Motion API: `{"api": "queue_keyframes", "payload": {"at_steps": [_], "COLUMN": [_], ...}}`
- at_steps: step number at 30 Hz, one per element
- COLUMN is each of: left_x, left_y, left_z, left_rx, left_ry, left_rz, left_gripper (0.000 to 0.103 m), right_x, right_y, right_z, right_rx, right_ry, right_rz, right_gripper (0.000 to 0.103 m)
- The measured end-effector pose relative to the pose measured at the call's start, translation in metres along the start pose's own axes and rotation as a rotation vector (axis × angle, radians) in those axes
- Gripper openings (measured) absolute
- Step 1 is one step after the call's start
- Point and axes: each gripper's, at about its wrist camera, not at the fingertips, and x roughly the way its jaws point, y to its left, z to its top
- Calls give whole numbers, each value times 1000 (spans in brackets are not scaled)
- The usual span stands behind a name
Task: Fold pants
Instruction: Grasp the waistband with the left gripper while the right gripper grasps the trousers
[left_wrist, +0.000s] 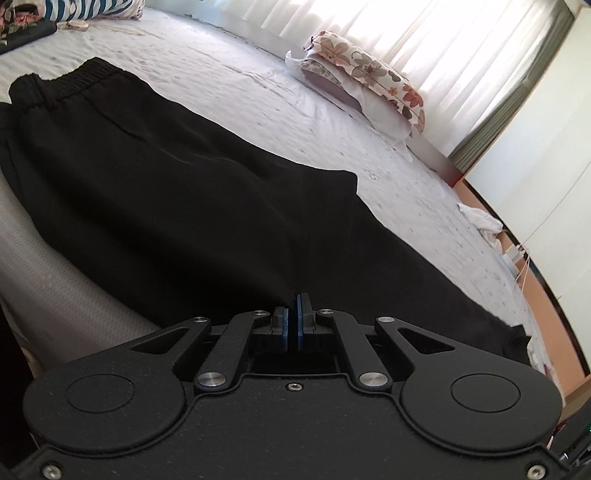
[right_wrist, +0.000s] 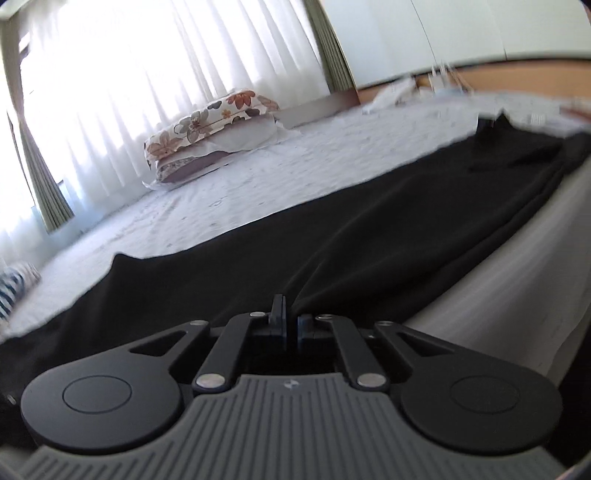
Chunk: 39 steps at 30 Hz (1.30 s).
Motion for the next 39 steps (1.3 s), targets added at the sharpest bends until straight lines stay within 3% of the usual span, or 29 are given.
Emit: {"api": "queue_keyframes", "payload": {"at_steps": [7, 12, 14, 16, 18, 23, 25, 26, 27, 29, 32, 36, 39], "left_x": [-15, -31, -41, -49, -52, -47, -38, -35, -34, -42, -56, -51, -49], "left_y": [2, 14, 22, 33, 48, 87, 99, 105, 108, 108, 93, 103, 107], "left_z": [-19, -13, -9, -3, 6, 30, 44, 49, 54, 60, 55, 44, 39], "left_rx": [31, 1, -16, -41, -73, -136, -158, -177, -188, -183, -39, -52, -44], "left_ry": [37, -17, -65, -124, -170, -290, -313, -311, -299, -324, -378, -302, -307], "left_rz": [9, 13, 56, 112, 169, 319, 373, 409, 447, 475, 559, 599, 614], "left_gripper": [5, 24, 40, 43, 53, 55, 48, 17, 4, 3, 3, 3, 3], "right_x": [-15, -16, -17, -16, -16, -16, -16, -16, -16, -17, -18, -16, -15], "right_y": [6, 10, 9, 10, 9, 7, 7, 7, 7, 7, 8, 9, 6], "right_z": [-12, -15, -16, -16, -16, -16, -15, -15, -14, -14, -15, -15, -12], "right_rx": [-109, -152, -153, -155, -150, -153, -155, -156, -158, -164, -172, -191, -211], "right_ry": [-18, -21, -25, -26, -25, -25, -24, -23, -22, -22, -25, -29, -32], "right_rz": [-32, -34, -30, -31, -30, -27, -25, -25, -25, -27, -29, -31, -31], "right_gripper": [7, 9, 10, 10, 10, 10, 10, 10, 12, 22, 23, 25, 27]}}
